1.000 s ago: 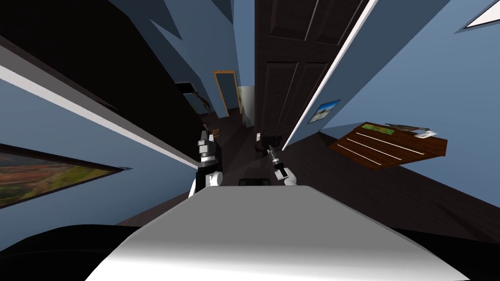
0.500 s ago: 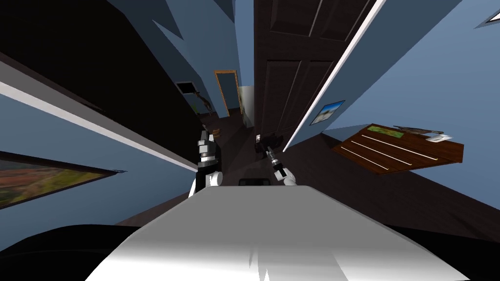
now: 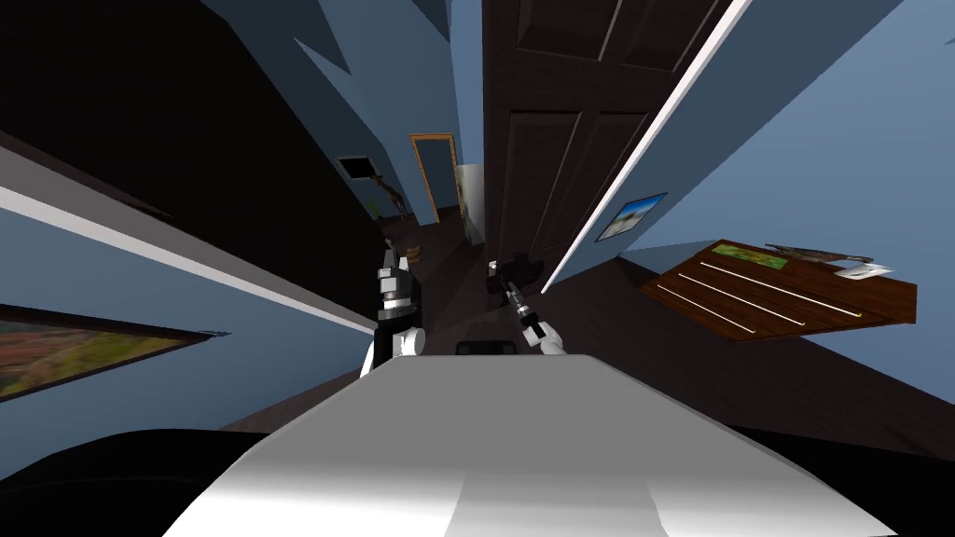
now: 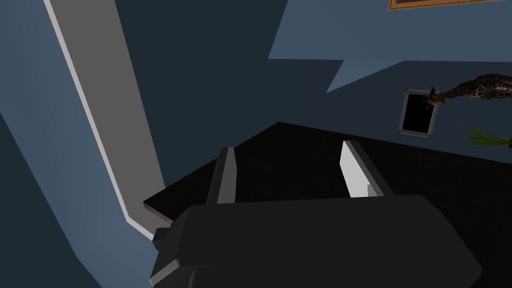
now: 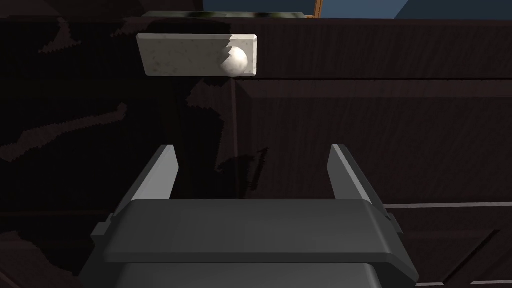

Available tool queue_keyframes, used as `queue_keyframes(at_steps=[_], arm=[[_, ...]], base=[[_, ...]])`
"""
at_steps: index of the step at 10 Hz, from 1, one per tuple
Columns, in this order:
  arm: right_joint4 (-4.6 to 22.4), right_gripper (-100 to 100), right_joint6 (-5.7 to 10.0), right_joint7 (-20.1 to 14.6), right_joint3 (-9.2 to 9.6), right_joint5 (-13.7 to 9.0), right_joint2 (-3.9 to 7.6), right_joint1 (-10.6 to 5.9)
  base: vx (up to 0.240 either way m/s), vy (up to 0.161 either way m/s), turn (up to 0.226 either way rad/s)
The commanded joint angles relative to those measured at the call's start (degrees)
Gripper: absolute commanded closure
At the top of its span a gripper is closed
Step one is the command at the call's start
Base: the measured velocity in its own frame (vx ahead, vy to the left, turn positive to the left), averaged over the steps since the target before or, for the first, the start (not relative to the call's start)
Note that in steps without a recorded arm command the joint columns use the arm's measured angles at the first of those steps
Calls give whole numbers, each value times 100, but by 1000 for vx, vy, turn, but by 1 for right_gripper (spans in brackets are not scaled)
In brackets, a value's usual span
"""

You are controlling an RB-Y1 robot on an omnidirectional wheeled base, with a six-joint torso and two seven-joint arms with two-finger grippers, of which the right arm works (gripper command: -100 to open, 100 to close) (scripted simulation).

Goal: Push the door open

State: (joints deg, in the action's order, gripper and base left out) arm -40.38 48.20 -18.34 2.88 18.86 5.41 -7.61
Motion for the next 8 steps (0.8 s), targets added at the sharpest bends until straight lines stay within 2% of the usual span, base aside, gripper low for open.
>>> queue_keyframes(at_steps=[1, 5, 8], arm=[[166, -100, 47, -17, 6, 23, -10, -69], [543, -100, 129, -82, 34, 90, -28, -225], [528, -100, 116, -33, 12, 59, -39, -219]], base=[[65, -31, 21], [81, -40, 24], [99, 24, 20]])
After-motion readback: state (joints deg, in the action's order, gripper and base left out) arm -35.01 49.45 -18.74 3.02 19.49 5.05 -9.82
